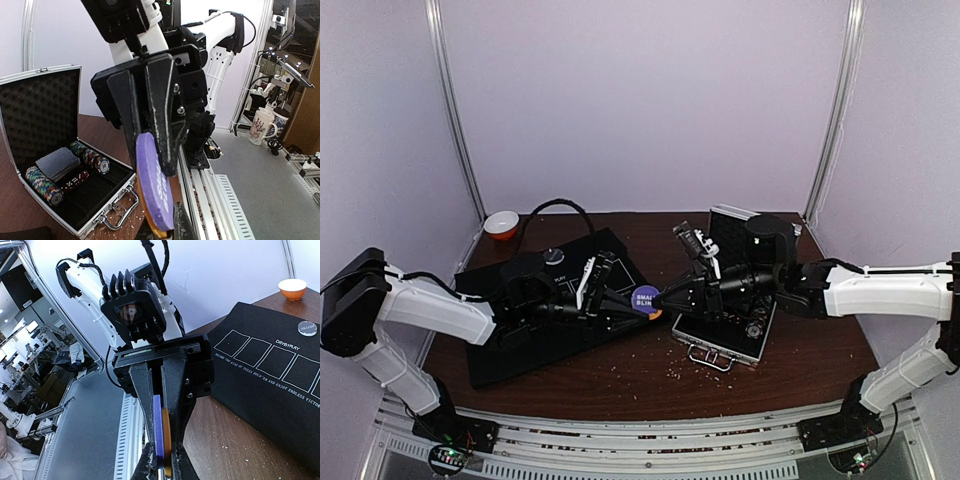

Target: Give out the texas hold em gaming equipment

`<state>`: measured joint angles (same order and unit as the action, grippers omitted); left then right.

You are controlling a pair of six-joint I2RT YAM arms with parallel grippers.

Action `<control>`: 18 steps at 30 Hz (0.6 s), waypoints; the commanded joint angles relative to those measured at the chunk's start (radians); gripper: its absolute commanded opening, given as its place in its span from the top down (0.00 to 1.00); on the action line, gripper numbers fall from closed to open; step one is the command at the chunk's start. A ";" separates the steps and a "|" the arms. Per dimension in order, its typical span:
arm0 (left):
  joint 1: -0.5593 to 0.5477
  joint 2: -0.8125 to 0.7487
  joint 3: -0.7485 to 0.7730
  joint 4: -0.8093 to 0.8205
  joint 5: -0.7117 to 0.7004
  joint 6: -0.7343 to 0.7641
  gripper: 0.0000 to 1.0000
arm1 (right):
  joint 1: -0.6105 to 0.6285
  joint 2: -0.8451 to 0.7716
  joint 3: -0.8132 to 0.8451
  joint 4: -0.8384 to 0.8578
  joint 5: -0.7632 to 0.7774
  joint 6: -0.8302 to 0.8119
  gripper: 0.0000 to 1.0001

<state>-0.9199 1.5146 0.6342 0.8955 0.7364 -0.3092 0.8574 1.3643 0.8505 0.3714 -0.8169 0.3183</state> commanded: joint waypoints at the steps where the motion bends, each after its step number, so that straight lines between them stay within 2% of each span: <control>1: -0.005 0.012 0.068 -0.091 -0.054 0.034 1.00 | 0.003 -0.001 0.008 -0.091 0.083 -0.033 0.99; 4: -0.005 0.018 0.088 -0.167 -0.073 0.047 1.00 | 0.002 0.009 0.035 -0.144 0.101 -0.089 0.94; 11: -0.005 0.010 0.083 -0.164 -0.081 0.042 1.00 | 0.003 0.053 0.076 -0.216 0.068 -0.144 0.91; 18: -0.005 0.015 0.080 -0.174 -0.086 0.051 1.00 | 0.002 0.047 0.077 -0.225 0.052 -0.159 0.82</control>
<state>-0.9184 1.5223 0.6796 0.6781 0.6891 -0.2859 0.8558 1.3975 0.9012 0.1886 -0.7731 0.1730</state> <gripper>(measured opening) 0.053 0.163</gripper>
